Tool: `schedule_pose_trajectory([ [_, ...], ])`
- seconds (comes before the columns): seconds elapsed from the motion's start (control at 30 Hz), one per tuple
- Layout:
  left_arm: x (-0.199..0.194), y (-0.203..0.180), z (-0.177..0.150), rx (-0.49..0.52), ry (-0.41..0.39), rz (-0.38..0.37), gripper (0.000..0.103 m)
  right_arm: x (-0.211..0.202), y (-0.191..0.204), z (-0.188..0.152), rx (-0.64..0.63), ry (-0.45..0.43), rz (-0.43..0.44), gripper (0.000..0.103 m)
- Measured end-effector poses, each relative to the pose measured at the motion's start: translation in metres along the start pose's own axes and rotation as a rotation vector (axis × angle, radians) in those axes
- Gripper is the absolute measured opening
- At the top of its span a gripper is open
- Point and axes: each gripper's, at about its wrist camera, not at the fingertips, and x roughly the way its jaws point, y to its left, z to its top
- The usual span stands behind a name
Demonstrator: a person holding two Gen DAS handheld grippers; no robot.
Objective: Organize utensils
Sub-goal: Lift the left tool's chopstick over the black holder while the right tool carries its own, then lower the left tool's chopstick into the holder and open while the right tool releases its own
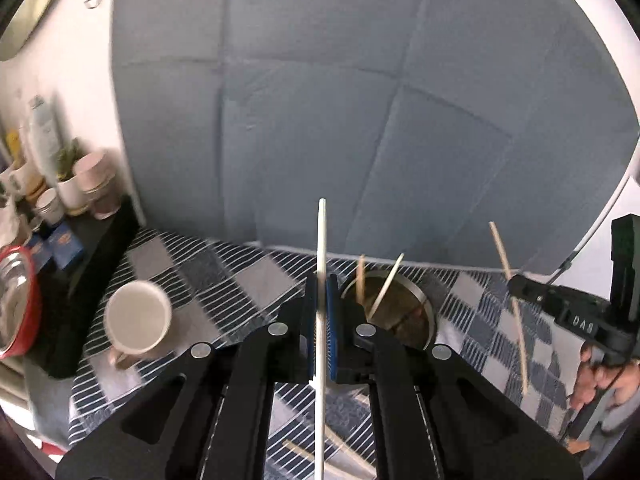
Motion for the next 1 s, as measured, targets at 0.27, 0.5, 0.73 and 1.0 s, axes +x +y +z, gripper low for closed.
schedule_pose_trajectory([
  [0.27, 0.043, -0.025, 0.031, -0.009, -0.009, -0.088, 0.005, 0.020, 0.029, 0.040, -0.035, -0.040, 0.072, 0.005],
  [0.5, 0.073, -0.025, 0.044, -0.038, 0.001, -0.138, 0.005, 0.051, 0.048, 0.059, -0.056, -0.119, 0.163, 0.005],
  [0.73, 0.092, -0.023, 0.051, -0.065, -0.068, -0.179, 0.005, 0.084, 0.049, 0.062, -0.028, -0.169, 0.224, 0.005],
  [1.0, 0.107, -0.020, 0.022, -0.035, -0.119, -0.195, 0.005, 0.104, 0.042, 0.035, -0.008, -0.156, 0.266, 0.005],
])
